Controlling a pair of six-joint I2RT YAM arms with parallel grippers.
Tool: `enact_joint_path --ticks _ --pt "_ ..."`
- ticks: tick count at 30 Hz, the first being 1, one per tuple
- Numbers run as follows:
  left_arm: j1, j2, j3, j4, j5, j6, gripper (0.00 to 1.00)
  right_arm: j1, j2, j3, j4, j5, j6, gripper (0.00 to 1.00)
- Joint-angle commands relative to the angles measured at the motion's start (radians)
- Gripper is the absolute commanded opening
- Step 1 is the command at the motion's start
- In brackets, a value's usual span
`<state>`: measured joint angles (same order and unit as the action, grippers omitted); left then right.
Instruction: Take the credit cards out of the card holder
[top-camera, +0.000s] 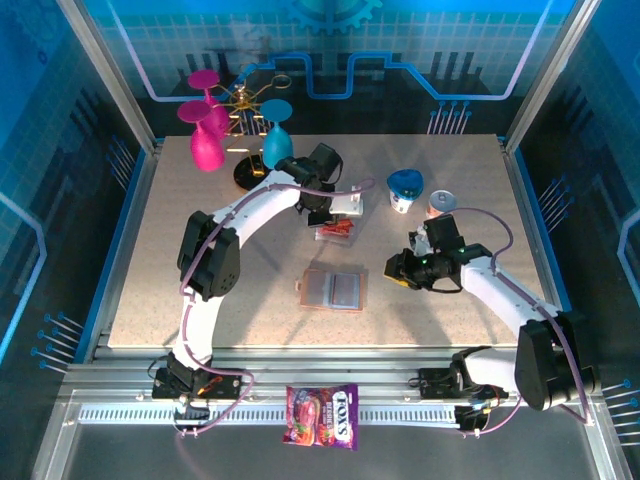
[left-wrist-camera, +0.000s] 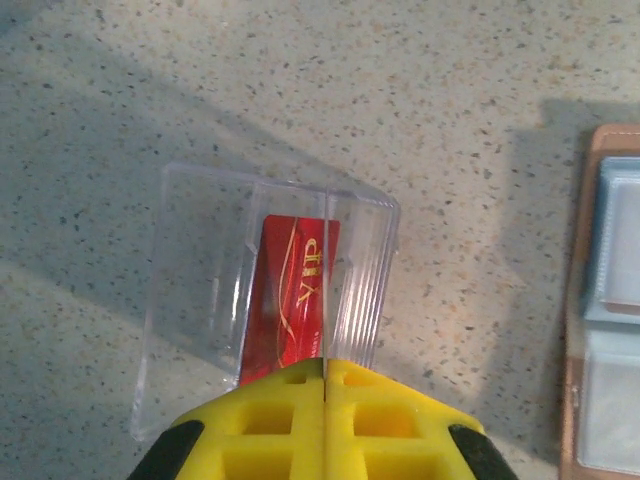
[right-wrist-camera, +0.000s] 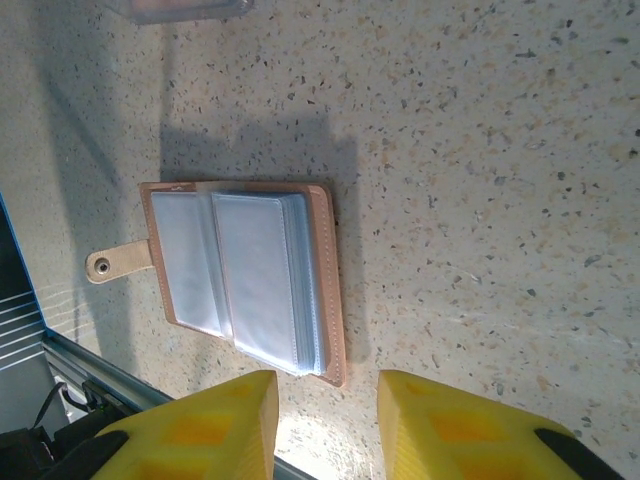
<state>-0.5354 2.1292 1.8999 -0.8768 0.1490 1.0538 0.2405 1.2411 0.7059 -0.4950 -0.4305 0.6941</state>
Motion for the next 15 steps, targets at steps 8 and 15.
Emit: enact_joint_path --ticks 8,15 --pt "0.011 0.036 0.027 0.011 -0.018 0.038 0.00 -0.038 0.006 0.021 -0.049 -0.034 -0.038 0.34" --pt "0.008 -0.002 0.030 0.001 0.026 0.048 0.00 -0.048 0.007 0.020 -0.053 -0.037 -0.045 0.34"
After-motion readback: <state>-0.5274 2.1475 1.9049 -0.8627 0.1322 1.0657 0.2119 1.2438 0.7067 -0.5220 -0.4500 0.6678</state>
